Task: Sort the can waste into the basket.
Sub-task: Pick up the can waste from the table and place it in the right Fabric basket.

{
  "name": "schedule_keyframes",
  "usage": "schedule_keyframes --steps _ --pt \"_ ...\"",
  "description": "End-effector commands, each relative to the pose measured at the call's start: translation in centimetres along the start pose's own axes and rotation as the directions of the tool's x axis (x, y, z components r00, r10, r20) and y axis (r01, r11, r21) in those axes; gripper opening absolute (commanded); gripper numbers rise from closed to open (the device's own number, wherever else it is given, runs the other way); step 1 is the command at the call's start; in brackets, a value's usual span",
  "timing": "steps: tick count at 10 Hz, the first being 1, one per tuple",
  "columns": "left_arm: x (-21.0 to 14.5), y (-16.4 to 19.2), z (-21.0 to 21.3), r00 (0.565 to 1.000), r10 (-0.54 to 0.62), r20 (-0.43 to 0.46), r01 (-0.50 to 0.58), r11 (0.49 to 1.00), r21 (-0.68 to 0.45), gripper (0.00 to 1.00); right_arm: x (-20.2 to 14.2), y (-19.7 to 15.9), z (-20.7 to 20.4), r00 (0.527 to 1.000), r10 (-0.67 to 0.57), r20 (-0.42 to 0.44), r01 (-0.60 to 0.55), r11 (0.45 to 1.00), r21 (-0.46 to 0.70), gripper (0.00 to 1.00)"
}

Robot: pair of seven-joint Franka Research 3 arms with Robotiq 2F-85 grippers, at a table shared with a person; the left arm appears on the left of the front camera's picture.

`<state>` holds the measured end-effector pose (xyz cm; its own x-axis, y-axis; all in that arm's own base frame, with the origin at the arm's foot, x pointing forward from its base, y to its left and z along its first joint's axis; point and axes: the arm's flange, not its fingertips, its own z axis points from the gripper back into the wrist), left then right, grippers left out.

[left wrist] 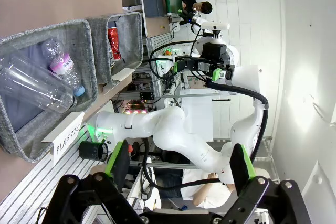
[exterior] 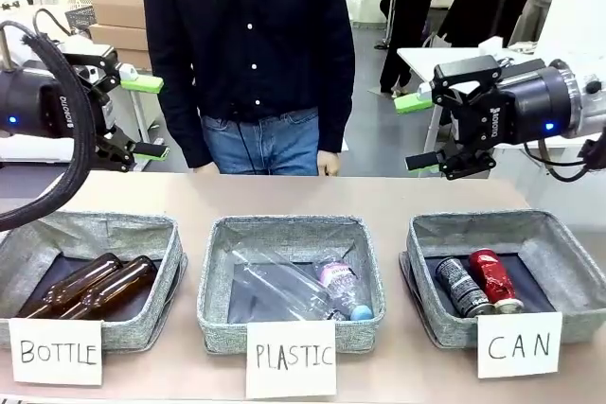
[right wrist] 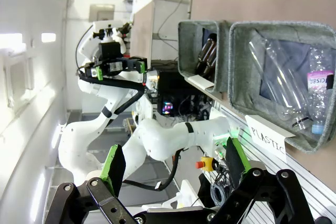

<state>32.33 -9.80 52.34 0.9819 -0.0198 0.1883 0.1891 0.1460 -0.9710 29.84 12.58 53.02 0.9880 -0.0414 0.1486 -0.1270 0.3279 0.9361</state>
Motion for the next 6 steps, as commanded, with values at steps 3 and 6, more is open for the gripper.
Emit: schedule_keyframes --steps 3,6 --pt "0.05 -0.53 -0.12 1.000 0.010 0.012 -0.010 1.000 -0.019 1.00 0.04 -0.28 0.00 1.000 0.008 0.003 -0.008 1.000 -0.015 1.00" --pt "0.05 -0.53 -0.12 1.000 0.010 0.012 -0.010 1.000 -0.019 1.00 0.04 -0.28 0.00 1.000 0.008 0.003 -0.008 1.000 -0.015 1.00"
